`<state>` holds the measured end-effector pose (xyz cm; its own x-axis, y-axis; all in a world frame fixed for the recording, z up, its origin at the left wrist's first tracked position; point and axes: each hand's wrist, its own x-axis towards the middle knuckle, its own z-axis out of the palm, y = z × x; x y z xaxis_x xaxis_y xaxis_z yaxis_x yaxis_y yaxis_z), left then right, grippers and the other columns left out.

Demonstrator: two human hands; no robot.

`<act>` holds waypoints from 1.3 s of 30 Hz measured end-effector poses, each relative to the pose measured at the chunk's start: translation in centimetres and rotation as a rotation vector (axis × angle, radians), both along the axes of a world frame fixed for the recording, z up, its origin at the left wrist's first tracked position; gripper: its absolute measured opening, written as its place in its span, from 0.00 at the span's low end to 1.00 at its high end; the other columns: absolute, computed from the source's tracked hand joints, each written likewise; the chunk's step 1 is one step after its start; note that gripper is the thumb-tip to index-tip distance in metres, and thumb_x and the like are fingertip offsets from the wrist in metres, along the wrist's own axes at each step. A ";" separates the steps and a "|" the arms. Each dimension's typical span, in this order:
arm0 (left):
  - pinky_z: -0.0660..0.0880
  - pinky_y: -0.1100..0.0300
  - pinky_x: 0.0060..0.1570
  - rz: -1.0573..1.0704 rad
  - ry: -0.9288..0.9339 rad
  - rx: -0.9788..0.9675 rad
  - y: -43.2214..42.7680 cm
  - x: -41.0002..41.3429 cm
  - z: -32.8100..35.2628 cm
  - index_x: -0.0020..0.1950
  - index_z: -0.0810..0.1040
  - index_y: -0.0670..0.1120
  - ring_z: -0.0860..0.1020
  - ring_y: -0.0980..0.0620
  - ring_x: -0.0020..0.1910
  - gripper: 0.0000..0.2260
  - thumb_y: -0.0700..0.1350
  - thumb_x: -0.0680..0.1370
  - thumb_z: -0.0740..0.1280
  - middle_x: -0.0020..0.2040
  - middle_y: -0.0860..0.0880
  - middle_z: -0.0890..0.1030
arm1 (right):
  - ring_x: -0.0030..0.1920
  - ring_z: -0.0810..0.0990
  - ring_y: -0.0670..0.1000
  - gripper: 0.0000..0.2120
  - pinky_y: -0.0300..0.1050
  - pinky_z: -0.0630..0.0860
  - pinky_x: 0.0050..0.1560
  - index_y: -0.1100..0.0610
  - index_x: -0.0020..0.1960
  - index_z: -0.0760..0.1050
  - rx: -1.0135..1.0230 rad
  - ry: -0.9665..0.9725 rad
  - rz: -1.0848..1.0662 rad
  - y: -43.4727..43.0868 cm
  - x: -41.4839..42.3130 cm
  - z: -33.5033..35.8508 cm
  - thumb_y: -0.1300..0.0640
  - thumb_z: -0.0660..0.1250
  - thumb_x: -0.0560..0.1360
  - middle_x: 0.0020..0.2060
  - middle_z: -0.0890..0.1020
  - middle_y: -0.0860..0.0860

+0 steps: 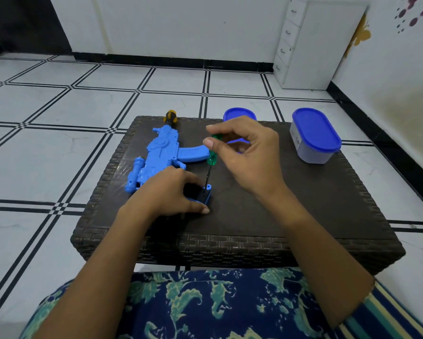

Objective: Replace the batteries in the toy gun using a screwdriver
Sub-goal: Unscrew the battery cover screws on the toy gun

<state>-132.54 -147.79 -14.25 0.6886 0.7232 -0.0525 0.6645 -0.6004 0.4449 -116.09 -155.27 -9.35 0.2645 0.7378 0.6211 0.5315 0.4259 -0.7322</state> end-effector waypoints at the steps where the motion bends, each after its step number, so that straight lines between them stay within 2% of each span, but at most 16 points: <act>1: 0.77 0.52 0.52 0.002 0.000 -0.003 0.0 0.0 0.0 0.59 0.80 0.57 0.78 0.56 0.51 0.27 0.64 0.63 0.76 0.51 0.56 0.82 | 0.39 0.79 0.41 0.07 0.27 0.70 0.38 0.57 0.48 0.84 0.002 0.003 -0.004 0.0 0.1 0.1 0.63 0.76 0.70 0.40 0.83 0.48; 5: 0.77 0.53 0.52 0.003 0.004 0.023 -0.1 0.1 0.0 0.59 0.80 0.57 0.78 0.55 0.51 0.28 0.66 0.63 0.75 0.50 0.56 0.82 | 0.39 0.80 0.43 0.07 0.30 0.73 0.39 0.57 0.48 0.84 -0.002 -0.013 -0.014 0.0 0.0 -0.1 0.63 0.76 0.70 0.40 0.82 0.47; 10: 0.78 0.51 0.48 0.024 0.037 0.105 -0.2 0.5 -0.2 0.57 0.80 0.58 0.78 0.53 0.50 0.27 0.71 0.63 0.70 0.48 0.53 0.81 | 0.38 0.80 0.47 0.06 0.37 0.78 0.40 0.58 0.47 0.84 0.051 -0.053 -0.092 0.2 0.6 -0.2 0.64 0.75 0.70 0.40 0.84 0.52; 12: 0.78 0.51 0.48 0.039 0.039 0.105 -0.1 0.6 -0.4 0.56 0.80 0.58 0.78 0.53 0.50 0.26 0.70 0.63 0.70 0.49 0.53 0.81 | 0.38 0.80 0.46 0.07 0.35 0.77 0.39 0.58 0.47 0.84 0.043 -0.091 -0.130 0.4 0.8 -0.6 0.64 0.75 0.70 0.40 0.83 0.52; 14: 0.78 0.51 0.46 0.045 0.019 0.109 -0.1 0.7 -0.5 0.52 0.81 0.56 0.78 0.54 0.49 0.25 0.70 0.62 0.69 0.48 0.54 0.81 | 0.38 0.79 0.45 0.07 0.35 0.77 0.39 0.58 0.48 0.84 0.016 -0.136 -0.147 0.6 1.0 -1.1 0.64 0.75 0.70 0.41 0.82 0.50; 17: 0.77 0.50 0.45 0.098 -0.040 0.197 -0.3 1.1 -0.7 0.43 0.81 0.51 0.77 0.53 0.48 0.23 0.69 0.62 0.68 0.47 0.55 0.79 | 0.39 0.79 0.47 0.08 0.41 0.78 0.41 0.57 0.49 0.84 -0.024 -0.242 -0.167 0.8 1.3 -1.7 0.64 0.74 0.70 0.42 0.82 0.51; 20: 0.76 0.50 0.45 0.175 0.046 0.308 -1.2 1.5 -0.4 0.44 0.81 0.49 0.74 0.50 0.51 0.23 0.67 0.64 0.69 0.49 0.54 0.76 | 0.40 0.78 0.47 0.08 0.42 0.77 0.43 0.57 0.50 0.84 -0.065 -0.323 -0.164 0.8 1.3 -1.9 0.64 0.74 0.71 0.43 0.81 0.53; 24: 0.75 0.53 0.40 0.197 0.120 0.346 -1.6 1.9 -0.2 0.43 0.80 0.48 0.76 0.49 0.46 0.23 0.67 0.64 0.68 0.43 0.52 0.76 | 0.40 0.74 0.46 0.08 0.41 0.74 0.45 0.56 0.51 0.84 -0.197 -0.390 -0.141 1.0 1.4 -2.2 0.63 0.73 0.72 0.44 0.80 0.52; 29: 0.72 0.55 0.36 0.165 0.164 0.390 -1.3 2.1 -0.2 0.34 0.76 0.47 0.75 0.46 0.41 0.22 0.66 0.63 0.67 0.36 0.49 0.74 | 0.51 0.78 0.51 0.11 0.50 0.77 0.52 0.53 0.56 0.83 -0.429 -0.540 -0.088 1.2 1.4 -2.6 0.60 0.71 0.75 0.50 0.79 0.51; 32: 0.67 0.56 0.33 0.138 0.186 0.389 -1.5 2.3 0.0 0.29 0.69 0.47 0.74 0.45 0.37 0.21 0.64 0.65 0.67 0.30 0.50 0.68 | 0.53 0.77 0.51 0.12 0.47 0.76 0.50 0.49 0.58 0.82 -0.555 -0.625 -0.100 1.2 1.5 -2.9 0.59 0.69 0.76 0.51 0.78 0.49; 35: 0.65 0.56 0.32 0.115 0.193 0.388 -1.6 2.4 0.1 0.28 0.64 0.47 0.72 0.45 0.35 0.22 0.63 0.66 0.67 0.29 0.50 0.65 | 0.55 0.77 0.52 0.13 0.44 0.73 0.47 0.49 0.57 0.82 -0.663 -0.665 -0.122 1.2 1.7 -3.1 0.60 0.69 0.75 0.54 0.78 0.49; 39: 0.65 0.55 0.33 0.081 0.220 0.392 -1.8 2.5 0.4 0.29 0.62 0.47 0.71 0.46 0.35 0.22 0.62 0.69 0.66 0.30 0.50 0.65 | 0.57 0.78 0.53 0.14 0.50 0.78 0.53 0.49 0.57 0.82 -0.812 -0.657 -0.101 1.4 1.6 -3.6 0.62 0.69 0.75 0.57 0.80 0.49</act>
<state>-130.02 -149.61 -13.86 0.6324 0.7685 0.0971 0.7694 -0.6377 0.0369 -114.47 -153.91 -12.91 0.1381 0.9904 -0.0070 0.9338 -0.1326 -0.3324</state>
